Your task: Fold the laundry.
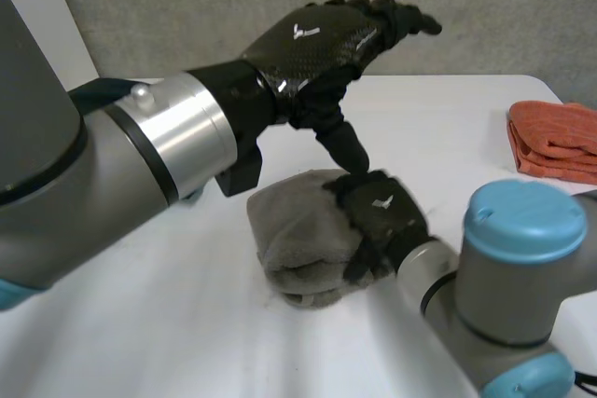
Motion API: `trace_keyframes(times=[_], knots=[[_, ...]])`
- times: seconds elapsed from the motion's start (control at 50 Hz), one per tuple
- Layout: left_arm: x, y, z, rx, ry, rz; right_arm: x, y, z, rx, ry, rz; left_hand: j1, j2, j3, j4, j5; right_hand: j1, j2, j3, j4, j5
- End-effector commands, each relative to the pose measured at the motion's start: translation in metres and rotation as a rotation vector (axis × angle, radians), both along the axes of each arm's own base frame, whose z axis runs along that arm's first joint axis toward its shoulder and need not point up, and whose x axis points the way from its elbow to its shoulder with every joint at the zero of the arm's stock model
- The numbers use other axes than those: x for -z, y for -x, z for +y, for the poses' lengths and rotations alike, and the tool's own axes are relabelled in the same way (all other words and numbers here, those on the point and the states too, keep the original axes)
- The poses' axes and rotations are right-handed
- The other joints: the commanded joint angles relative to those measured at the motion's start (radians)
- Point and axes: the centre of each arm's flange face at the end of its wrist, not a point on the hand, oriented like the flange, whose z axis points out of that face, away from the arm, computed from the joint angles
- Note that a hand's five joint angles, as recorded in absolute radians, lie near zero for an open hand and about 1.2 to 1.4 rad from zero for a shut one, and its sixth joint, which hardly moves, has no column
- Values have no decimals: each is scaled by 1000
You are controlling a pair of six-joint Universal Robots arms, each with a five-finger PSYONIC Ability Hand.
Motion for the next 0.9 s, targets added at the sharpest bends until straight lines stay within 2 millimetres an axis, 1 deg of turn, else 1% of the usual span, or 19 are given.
trace_keyframes(times=[0.02, 0.16, 0.24, 0.42, 0.6, 0.66, 0.68, 0.74, 0.76, 0.78, 0.82, 0.84, 0.9], knots=[[-4, 2, -3, 24, -56, 6, 30, -7, 28, -106, 92, 207, -13, -33, -40, -32, -55, -57, -36, -33, -33, -51], [2, 4, -2, 29, -61, 1, 42, -12, 17, -90, 208, 172, -13, -33, -40, -32, -55, -54, -33, -30, -31, -48], [6, 4, -3, 27, -57, 4, 47, -16, 8, -89, 267, 147, -13, -33, -40, -32, -55, -4, 17, 19, 19, 2], [8, 1, -8, 6, -61, 5, 54, -20, 0, -116, 270, 132, -13, -33, -40, -32, -55, 52, 73, 75, 75, 58], [8, 0, -11, -1, -60, 9, 52, -26, -8, -116, 280, 121, -13, -33, -40, -32, -55, 111, 132, 134, 134, 117], [8, 0, -11, -1, -60, 9, 52, -28, -8, -125, 282, 120, -13, -33, -40, -32, -55, 216, 237, 239, 239, 222], [8, 0, -11, -1, -60, 9, 53, -30, -9, -131, 284, 115, -13, -33, -40, -32, -55, 373, 394, 397, 397, 379], [8, 0, -11, 0, -63, 7, 54, -33, -11, -136, 287, 113, -13, -33, -40, -32, -55, 746, 767, 770, 770, 752], [8, -1, -10, 0, -63, 7, 53, -33, -14, -132, 296, 107, -13, -33, -40, -32, -55, 1073, 1094, 1097, 1097, 1079], [8, -1, -10, 0, -63, 7, 51, -34, -16, -126, 303, 103, -13, -33, -40, -32, -55, 1164, 1185, 1188, 1187, 1170], [8, -1, -11, -2, -63, 7, 47, -35, -22, -114, 322, 90, -13, -33, -40, -32, -55, 1165, 1186, 1189, 1188, 1171], [8, -2, -11, -3, -61, 8, 42, -34, -30, -100, 341, 72, -13, -33, -40, -32, -55, 1165, 1186, 1189, 1188, 1171], [8, -3, -13, -8, -60, 9, 32, -33, -41, -77, 363, 47, -13, -33, -40, -32, -55, 1165, 1186, 1189, 1188, 1171]])
